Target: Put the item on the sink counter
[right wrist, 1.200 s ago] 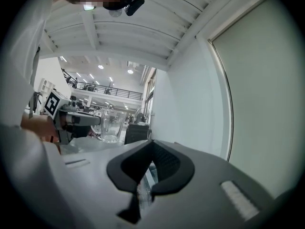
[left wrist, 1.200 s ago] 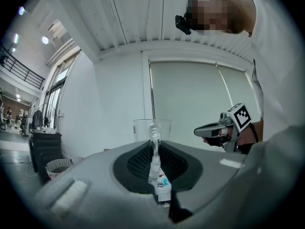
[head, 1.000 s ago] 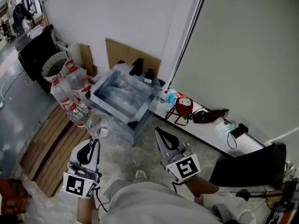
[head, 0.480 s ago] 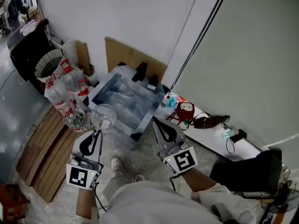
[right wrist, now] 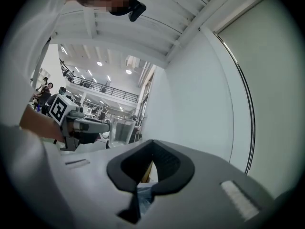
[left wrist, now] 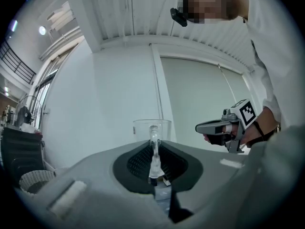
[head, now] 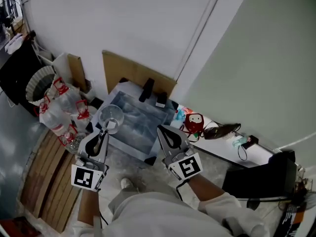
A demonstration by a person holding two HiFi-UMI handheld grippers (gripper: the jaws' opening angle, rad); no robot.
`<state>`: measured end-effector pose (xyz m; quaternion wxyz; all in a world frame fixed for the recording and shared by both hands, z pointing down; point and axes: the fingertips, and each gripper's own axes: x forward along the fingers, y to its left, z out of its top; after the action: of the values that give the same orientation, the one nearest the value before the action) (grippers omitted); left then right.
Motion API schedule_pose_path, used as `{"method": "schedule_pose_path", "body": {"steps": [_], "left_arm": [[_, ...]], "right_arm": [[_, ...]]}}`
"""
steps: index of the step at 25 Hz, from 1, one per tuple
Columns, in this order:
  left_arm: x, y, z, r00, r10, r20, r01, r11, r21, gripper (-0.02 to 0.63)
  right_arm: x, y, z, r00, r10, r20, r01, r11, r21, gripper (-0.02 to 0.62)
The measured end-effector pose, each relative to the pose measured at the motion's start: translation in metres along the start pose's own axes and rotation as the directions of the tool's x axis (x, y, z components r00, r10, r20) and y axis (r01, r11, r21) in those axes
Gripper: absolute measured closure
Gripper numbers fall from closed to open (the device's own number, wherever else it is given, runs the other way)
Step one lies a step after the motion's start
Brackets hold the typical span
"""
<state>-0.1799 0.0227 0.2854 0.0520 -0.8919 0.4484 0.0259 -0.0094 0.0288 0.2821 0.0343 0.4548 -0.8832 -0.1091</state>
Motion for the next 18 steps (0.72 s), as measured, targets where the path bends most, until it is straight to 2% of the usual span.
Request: {"method": "schedule_pose_path", "body": {"steps": [8,18], "left_arm": [[0.069,0.036,-0.031,0.999,-0.033,0.002,0.033,0.999,-0.040,0.586],[0.163,0.059,-0.078,1.000,0.021,-0.018,-0.021,0.999,-0.049,0.586]], "right_arm": [[0.059,-0.034,-0.026,1.000,-0.003,-0.002,0.003,1.000,0.007,0.591],[0.124,-0.108,-0.078,0.999,0.048,0.012,-0.049,0.998,0.039,0.591]]}}
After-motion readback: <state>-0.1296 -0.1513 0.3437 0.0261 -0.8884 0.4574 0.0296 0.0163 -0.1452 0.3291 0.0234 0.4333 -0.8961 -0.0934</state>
